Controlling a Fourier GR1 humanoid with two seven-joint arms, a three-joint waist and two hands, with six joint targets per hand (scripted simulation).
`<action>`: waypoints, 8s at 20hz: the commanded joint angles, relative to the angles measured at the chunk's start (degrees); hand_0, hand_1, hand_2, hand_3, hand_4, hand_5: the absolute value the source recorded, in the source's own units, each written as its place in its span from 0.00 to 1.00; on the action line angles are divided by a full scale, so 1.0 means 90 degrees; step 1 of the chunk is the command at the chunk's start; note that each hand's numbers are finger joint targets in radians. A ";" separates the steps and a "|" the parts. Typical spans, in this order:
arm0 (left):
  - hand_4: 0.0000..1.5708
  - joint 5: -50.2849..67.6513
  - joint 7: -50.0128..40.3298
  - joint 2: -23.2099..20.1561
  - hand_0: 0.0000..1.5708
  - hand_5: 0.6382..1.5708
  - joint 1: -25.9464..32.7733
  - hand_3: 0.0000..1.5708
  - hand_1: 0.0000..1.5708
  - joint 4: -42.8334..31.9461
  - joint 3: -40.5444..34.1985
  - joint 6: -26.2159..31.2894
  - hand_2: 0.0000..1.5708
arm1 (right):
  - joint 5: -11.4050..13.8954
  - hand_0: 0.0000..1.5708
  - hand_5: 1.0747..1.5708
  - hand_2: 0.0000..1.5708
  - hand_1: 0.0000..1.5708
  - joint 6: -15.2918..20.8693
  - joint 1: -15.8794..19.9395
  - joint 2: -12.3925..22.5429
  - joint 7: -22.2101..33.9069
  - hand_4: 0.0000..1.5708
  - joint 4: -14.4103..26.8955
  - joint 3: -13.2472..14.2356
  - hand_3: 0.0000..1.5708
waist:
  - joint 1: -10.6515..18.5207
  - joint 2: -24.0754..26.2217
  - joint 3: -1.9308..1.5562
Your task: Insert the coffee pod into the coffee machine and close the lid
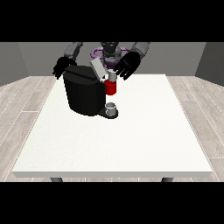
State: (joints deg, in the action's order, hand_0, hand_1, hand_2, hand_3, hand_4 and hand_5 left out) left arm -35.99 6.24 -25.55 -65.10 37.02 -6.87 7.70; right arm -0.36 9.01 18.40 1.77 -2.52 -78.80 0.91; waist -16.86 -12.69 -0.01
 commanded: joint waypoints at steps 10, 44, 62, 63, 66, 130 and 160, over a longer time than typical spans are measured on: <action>0.31 -0.0097 0.0183 0.0207 0.75 1.00 0.0103 0.75 0.75 -0.0122 -0.0004 -0.0163 0.80 | -0.0061 0.00 1.00 0.00 0.00 0.0019 -0.0239 -0.0029 0.0002 0.33 -0.0160 0.0044 0.00 | -0.0048 -0.0068 0.0001; 0.23 -0.0426 0.0290 0.0029 0.67 1.00 -0.0054 0.61 0.67 -0.0269 0.0078 0.0189 0.71 | -0.0312 0.00 1.00 0.00 0.00 -0.0173 -0.0189 0.0270 -0.0216 0.27 0.0061 0.0420 0.00 | 0.0132 -0.0105 0.0000; 0.00 -0.0778 0.0363 0.0021 0.00 1.00 -0.0113 0.00 0.00 -0.0269 0.0311 0.0549 0.00 | -0.0105 0.00 1.00 0.00 0.00 0.0137 -0.0284 0.0022 -0.0137 0.22 0.0187 0.0223 0.00 | 0.0227 0.0057 0.0000; 0.00 -0.0861 0.0370 0.0082 0.00 1.00 -0.0115 0.00 0.00 -0.0164 0.0423 0.0570 0.00 | -0.0233 0.00 1.00 0.00 0.00 0.0117 -0.0046 0.0110 -0.0171 0.22 0.0305 0.0424 0.00 | 0.0381 0.0077 -0.0001; 0.00 -0.0786 0.0493 -0.0061 0.00 1.00 -0.0020 0.00 0.00 -0.0094 0.0345 0.0764 0.00 | -0.0374 0.00 1.00 0.00 0.00 -0.0033 -0.0327 0.0187 -0.0513 0.24 0.0515 0.0601 0.00 | 0.0492 0.0173 -0.0002; 0.00 0.4043 -0.0567 0.2536 0.00 1.00 0.5579 0.00 0.00 0.4628 -0.0406 0.0669 0.00 | -0.0374 0.00 1.00 0.00 0.00 -0.1484 0.1033 0.0974 0.0178 0.00 0.1214 0.0621 0.00 | 0.2687 0.1541 0.0000; 0.10 0.4209 0.0001 0.2007 0.00 1.00 0.5827 0.00 0.00 0.4380 -0.0460 0.0374 0.00 | 0.0320 0.00 1.00 0.00 0.00 -0.1564 0.2257 0.0542 -0.0044 0.07 0.2168 0.0158 0.00 | 0.2536 0.1138 0.0001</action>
State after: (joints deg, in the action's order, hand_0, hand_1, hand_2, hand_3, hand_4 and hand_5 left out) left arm 1.78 5.65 -6.72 -13.68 77.22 -10.54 11.40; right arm 2.23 -3.58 39.31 7.34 -3.16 -59.41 3.38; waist 6.71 -3.37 0.04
